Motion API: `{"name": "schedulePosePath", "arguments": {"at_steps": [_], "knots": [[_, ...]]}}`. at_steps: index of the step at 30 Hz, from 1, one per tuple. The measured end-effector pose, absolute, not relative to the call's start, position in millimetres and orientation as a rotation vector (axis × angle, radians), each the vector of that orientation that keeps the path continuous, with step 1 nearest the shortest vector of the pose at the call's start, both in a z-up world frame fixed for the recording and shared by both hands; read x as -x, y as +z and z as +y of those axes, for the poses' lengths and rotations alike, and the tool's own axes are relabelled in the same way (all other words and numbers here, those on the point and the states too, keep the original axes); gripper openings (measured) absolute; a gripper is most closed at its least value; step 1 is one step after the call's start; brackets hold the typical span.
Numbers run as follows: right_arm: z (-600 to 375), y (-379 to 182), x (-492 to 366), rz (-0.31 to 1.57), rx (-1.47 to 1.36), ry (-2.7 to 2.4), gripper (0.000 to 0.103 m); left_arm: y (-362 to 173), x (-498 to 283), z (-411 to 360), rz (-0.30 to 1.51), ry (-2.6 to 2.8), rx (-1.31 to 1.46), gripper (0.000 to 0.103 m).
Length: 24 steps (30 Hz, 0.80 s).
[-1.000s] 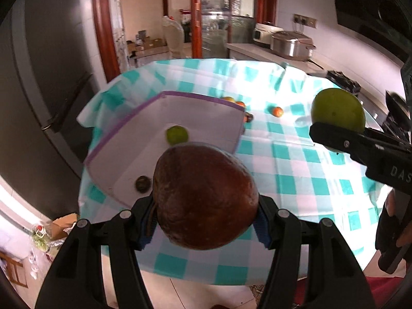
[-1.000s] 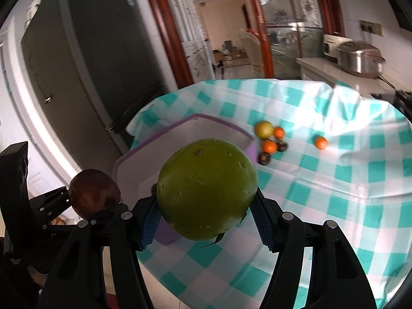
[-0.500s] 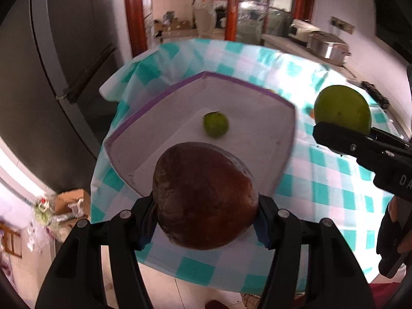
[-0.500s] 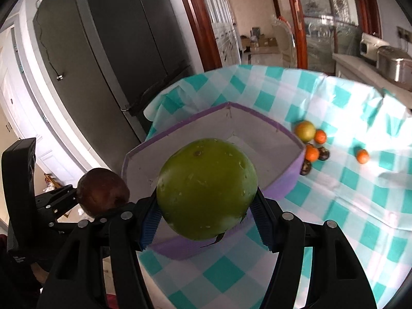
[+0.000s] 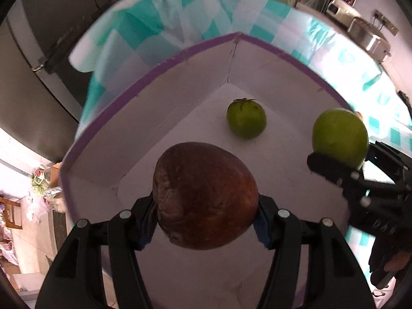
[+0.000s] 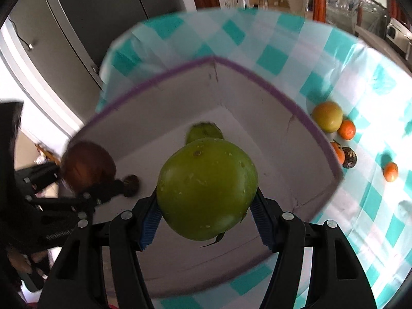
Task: Organize fruits
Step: 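Carry the mango and tomato into the purple box with both tools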
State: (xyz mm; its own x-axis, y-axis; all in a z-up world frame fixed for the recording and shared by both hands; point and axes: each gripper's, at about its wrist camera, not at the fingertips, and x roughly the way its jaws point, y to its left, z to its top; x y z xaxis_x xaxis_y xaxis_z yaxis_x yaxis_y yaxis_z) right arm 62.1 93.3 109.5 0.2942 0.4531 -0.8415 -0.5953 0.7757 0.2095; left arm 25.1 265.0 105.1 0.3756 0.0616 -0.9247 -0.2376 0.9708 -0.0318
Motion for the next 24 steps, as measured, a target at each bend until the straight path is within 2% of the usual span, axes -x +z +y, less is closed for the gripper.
{"name": "schedulePosePath", "arguments": {"at_steps": [12, 18, 24], "knots": [[133, 89, -78, 1.088, 0.585, 0.691, 0.063, 53, -71, 271, 1.395, 0.25, 0.136, 0.062], [161, 57, -75, 1.162, 0.834, 0.711, 0.063, 38, -73, 270, 1.465, 0.273, 0.103, 0.062], [171, 42, -78, 1.232, 0.855, 0.711, 0.062, 31, -75, 270, 1.5, 0.281, 0.088, 0.063]]}}
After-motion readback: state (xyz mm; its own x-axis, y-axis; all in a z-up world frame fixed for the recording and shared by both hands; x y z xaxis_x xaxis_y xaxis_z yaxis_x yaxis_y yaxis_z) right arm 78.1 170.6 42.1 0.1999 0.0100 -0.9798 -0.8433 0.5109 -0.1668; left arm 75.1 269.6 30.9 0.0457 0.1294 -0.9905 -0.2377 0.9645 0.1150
